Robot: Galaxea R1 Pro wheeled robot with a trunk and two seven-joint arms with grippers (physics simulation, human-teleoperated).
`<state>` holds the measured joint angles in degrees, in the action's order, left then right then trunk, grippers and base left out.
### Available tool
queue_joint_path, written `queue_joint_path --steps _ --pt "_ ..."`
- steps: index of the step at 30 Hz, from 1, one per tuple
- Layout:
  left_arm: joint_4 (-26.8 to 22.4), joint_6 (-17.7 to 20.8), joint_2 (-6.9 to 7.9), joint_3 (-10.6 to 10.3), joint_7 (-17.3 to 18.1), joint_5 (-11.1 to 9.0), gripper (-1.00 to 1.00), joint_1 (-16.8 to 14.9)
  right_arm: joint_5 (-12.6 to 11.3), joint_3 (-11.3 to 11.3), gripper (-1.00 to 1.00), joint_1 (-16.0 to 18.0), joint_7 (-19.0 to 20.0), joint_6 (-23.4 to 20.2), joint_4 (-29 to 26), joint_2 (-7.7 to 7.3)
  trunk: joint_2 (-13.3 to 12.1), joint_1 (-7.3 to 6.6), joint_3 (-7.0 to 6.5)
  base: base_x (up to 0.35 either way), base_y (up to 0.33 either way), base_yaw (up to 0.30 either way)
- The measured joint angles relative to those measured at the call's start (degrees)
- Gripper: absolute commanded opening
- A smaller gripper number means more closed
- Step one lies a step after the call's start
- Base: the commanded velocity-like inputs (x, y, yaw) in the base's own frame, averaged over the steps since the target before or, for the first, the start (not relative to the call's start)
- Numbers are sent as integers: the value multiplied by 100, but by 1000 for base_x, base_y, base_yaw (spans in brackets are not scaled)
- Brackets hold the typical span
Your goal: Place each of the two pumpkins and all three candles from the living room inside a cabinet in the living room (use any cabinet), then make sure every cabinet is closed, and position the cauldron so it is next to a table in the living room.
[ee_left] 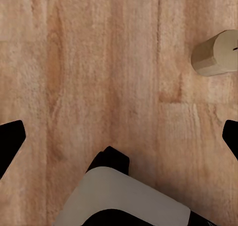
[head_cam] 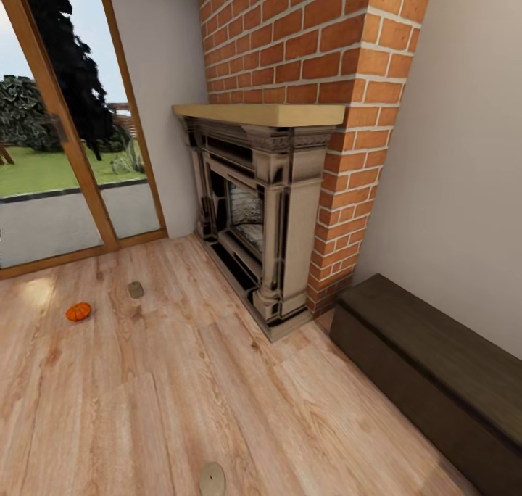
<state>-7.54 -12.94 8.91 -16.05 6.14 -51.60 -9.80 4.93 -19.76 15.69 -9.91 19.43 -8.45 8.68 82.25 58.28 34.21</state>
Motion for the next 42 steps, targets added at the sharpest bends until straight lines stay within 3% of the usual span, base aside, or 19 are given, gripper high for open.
queue_joint_path --steps 7,11,15,37,42 --pt "0 2 3 2 1 2 100 0 -43 53 100 0 -67 -46 19 2 0 0 0 123 122 0" --pt "0 5 1 -5 2 14 100 1 -40 58 100 1 -483 -54 21 2 0 2 0 -83 -155 0" --pt "0 5 -2 -7 2 18 100 0 -43 59 100 1 -651 -133 21 0 0 3 0 -188 -211 0" --pt "-9 3 -5 7 10 23 100 1 -75 80 100 0 -669 -313 20 -15 0 1 0 -22 -20 0" --pt "-9 8 -5 8 10 10 100 0 -289 96 100 0 -672 -314 13 -17 79 44 35 0 0 0"
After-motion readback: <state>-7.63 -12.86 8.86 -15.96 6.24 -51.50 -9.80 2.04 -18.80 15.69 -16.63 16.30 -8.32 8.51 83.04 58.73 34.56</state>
